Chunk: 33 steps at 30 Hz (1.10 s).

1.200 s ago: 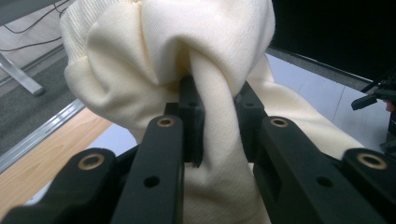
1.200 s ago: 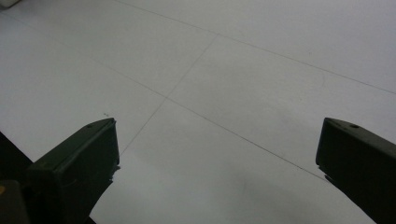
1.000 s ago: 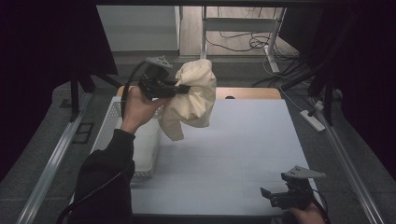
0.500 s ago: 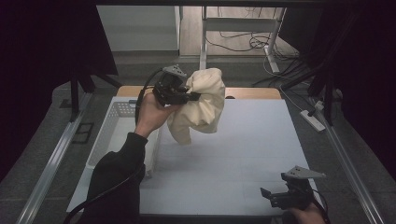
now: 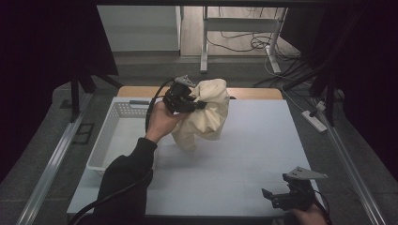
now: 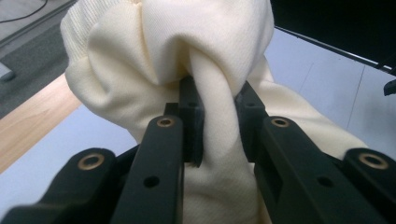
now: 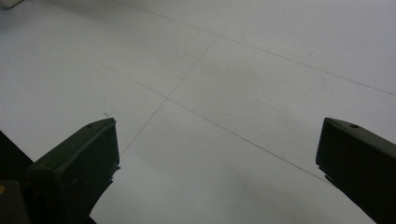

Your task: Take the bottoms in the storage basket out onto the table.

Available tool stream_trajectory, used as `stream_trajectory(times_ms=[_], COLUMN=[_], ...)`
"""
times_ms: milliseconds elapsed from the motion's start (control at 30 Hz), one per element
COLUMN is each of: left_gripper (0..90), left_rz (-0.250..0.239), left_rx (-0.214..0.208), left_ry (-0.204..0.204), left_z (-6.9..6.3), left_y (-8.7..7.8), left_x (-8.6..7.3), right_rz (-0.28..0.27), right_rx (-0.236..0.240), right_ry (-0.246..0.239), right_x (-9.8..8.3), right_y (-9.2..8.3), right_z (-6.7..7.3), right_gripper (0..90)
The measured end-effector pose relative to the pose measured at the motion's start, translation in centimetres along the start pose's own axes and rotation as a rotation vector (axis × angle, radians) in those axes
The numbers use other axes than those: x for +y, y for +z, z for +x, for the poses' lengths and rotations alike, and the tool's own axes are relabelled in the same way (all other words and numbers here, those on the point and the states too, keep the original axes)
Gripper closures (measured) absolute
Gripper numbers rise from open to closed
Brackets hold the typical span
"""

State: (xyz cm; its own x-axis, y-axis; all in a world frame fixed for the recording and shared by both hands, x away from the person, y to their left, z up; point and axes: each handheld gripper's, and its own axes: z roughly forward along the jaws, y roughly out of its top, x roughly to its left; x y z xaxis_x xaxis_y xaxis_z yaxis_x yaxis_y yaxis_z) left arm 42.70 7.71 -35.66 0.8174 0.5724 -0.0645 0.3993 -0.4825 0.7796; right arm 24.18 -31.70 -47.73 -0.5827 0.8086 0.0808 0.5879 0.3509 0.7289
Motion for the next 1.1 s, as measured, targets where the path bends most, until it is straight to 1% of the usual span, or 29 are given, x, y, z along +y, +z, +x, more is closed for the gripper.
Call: stream_trajectory(times_ms=[133,300,533,867,1100], left_gripper=[76.7,76.6,76.4,76.3,76.3], left_rz=[0.004,0.020,0.063,0.106,0.137], left_rx=[-0.001,-0.001,0.011,0.006,0.007], left_ry=[-0.011,-0.022,-0.026,-0.063,-0.098], left_z=[0.1,0.3,0.4,0.6,0.9], left_y=[0.7,1.7,3.3,5.3,6.6], left_x=[-0.4,-1.0,-2.0,-3.4,-4.5], right_rz=[-0.002,-0.002,-0.002,-0.001,0.000], right_rx=[-0.003,-0.005,-0.004,-0.004,-0.004], right_ry=[-0.001,-0.002,-0.004,-0.008,-0.008], right_x=[0.0,0.0,0.0,0.0,0.0], right_y=[0.0,0.0,0.0,0.0,0.0], right_z=[0.0,0.0,0.1,0.1,0.1], right_gripper=[0.0,0.0,0.0,0.0,0.0])
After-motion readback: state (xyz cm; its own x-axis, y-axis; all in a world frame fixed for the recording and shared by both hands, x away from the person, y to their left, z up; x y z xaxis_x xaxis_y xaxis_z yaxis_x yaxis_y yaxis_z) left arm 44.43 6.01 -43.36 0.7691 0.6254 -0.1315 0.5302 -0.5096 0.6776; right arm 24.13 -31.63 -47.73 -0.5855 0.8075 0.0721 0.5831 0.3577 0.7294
